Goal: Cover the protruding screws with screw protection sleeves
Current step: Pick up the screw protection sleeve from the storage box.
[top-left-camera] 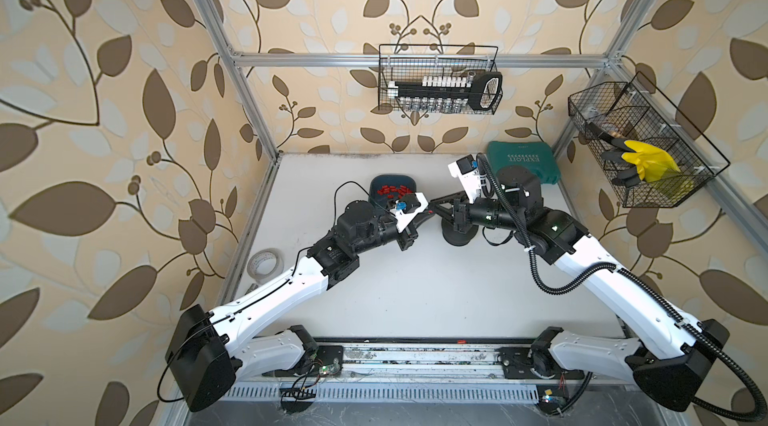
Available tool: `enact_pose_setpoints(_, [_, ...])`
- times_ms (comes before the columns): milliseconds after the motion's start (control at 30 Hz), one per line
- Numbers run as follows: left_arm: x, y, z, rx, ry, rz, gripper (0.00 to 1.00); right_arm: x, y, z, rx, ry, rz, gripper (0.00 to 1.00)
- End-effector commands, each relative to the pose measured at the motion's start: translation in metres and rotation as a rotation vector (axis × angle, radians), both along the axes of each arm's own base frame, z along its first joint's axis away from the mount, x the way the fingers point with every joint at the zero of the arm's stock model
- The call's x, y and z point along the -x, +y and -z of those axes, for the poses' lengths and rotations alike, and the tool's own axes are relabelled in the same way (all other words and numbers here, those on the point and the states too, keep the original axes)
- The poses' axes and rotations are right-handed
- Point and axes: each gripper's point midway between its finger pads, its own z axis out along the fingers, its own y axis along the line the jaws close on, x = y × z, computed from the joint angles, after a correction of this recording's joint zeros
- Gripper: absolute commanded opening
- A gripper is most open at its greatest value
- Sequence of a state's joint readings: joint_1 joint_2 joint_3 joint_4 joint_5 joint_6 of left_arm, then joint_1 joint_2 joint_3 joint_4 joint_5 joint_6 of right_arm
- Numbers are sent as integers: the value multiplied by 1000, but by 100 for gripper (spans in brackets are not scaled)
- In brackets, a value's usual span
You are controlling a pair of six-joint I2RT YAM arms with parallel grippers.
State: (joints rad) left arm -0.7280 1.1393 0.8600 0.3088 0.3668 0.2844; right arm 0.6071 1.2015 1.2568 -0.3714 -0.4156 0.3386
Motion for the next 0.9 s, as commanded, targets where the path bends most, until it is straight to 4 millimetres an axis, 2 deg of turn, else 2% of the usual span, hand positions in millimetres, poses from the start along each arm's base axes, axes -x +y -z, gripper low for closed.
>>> enact_pose_setpoints(0, [9,-2,-38,81,-81,32,0,1,-9,10,41,18,16,17])
enact_pose_setpoints(367, [8,-2,-38,83,-80,30,0,4,-3,21,52,54,-29,20])
enact_pose_setpoints(567, [9,-2,-38,82,-77,36,0,7,-1,24,54,63,-55,26])
enact_pose_setpoints(700, [10,-2,-39,84,-78,36,0,9,0,25,53,68,-65,23])
enact_pose_setpoints(767, [10,-2,-40,86,-80,39,0,7,-1,25,58,68,-55,16])
enact_pose_setpoints(867, [10,-2,-40,86,-80,39,0,6,-1,24,55,65,-52,12])
